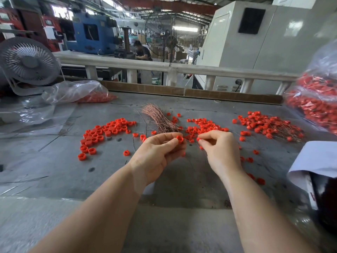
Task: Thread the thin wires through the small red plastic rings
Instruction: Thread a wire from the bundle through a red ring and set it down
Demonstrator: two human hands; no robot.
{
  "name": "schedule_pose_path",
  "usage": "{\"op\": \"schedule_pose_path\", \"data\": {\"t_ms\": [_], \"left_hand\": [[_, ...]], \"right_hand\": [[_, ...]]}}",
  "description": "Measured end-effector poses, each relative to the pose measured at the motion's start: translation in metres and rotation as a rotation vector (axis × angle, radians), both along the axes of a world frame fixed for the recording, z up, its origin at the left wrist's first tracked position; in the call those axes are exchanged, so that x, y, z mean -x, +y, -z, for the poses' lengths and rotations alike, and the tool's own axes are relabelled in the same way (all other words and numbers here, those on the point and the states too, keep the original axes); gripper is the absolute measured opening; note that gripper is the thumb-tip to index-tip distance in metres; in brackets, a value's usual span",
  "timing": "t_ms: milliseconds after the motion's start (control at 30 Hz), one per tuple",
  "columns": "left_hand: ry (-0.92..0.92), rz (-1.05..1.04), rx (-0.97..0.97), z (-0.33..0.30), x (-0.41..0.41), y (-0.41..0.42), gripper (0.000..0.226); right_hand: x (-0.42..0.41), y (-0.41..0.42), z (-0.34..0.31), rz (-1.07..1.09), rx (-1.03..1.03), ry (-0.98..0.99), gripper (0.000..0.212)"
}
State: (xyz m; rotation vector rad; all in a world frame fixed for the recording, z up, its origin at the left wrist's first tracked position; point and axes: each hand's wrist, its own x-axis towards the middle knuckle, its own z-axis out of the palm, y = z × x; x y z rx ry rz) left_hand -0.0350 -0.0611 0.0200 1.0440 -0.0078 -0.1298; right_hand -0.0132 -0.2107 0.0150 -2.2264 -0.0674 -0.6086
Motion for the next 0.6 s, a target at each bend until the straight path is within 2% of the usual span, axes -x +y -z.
{"op": "schedule_pose_path", "data": {"t_ms": [100, 200, 367, 600], "left_hand": [[-0.007, 0.0, 0.03, 0.0, 0.0, 0.0, 0.017], [-0.01, -0.004, 0.059, 0.0, -0.002, 0.001, 0.016], [-0.042, 0.017, 0.115, -0.001, -0.004, 0.002, 0.015], [-0.079, 0.033, 0.131, -0.001, -0.002, 0.003, 0.016]], "right_hand": [[0.002, 0.004, -0.006, -0.181, -0.387, 0.058, 0.022], [0.004, 0.009, -0.008, -0.294, -0.584, 0.087, 0.017], [0.007, 0.011, -0.012, -0.408, -0.676, 0.079, 0.015], [0.012, 0.013, -0.014, -0.515, -0.743, 0.044, 0.026]]}}
